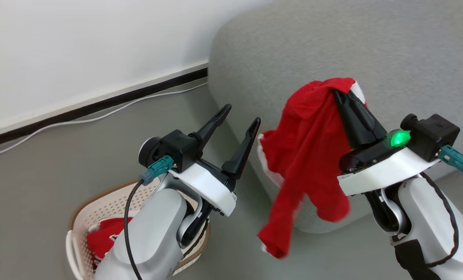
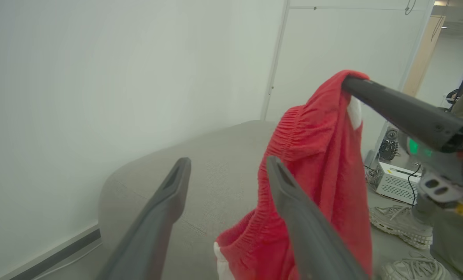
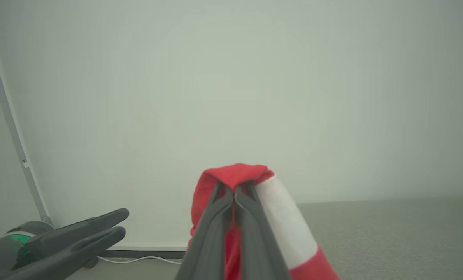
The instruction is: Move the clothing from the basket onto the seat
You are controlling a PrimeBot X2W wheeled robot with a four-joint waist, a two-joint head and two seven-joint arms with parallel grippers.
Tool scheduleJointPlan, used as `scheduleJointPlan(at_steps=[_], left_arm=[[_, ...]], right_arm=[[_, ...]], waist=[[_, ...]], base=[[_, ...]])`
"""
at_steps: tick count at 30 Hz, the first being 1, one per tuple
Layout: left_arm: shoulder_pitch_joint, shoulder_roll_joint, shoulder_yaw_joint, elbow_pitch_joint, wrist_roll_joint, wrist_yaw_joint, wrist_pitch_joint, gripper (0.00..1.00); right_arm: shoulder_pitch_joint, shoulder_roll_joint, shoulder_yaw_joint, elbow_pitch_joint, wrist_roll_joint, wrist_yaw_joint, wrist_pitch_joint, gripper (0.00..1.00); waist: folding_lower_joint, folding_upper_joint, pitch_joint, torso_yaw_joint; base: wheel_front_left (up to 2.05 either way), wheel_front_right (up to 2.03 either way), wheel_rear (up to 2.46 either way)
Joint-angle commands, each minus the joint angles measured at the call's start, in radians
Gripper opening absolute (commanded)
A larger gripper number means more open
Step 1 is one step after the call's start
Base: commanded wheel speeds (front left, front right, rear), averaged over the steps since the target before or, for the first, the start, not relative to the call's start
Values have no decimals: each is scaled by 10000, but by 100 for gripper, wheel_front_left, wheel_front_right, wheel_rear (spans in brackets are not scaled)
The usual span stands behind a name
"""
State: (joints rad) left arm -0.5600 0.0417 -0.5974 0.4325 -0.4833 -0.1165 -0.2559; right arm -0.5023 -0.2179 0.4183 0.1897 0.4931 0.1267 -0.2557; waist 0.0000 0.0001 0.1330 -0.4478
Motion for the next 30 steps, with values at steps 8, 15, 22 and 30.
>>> scheduleJointPlan(at_steps=[8,15,22,30], left_arm=[[65,85,245,-327,95,-110,-59,100],[-17,85,6,-271,55,-132,-59,100],[-78,85,-175,-246,59,-139,-59,100],[-283,85,-482,-40,137,-140,-59,100]], right_arm=[[347,-151,-823,-913,-123,40,-61,0],[663,-273,-1852,-1611,-271,40,-61,0],[170,-578,-2714,-1457,-538,40,-61,0],[-1543,-1287,-3275,-105,-684,40,-61,0]], waist=[[0,-1,-173,-891],[0,-1,18,-958],[0,-1,418,-971],[0,-1,1423,-696]], base=[[0,0,0],[0,0,0],[0,0,0],[0,0,0]])
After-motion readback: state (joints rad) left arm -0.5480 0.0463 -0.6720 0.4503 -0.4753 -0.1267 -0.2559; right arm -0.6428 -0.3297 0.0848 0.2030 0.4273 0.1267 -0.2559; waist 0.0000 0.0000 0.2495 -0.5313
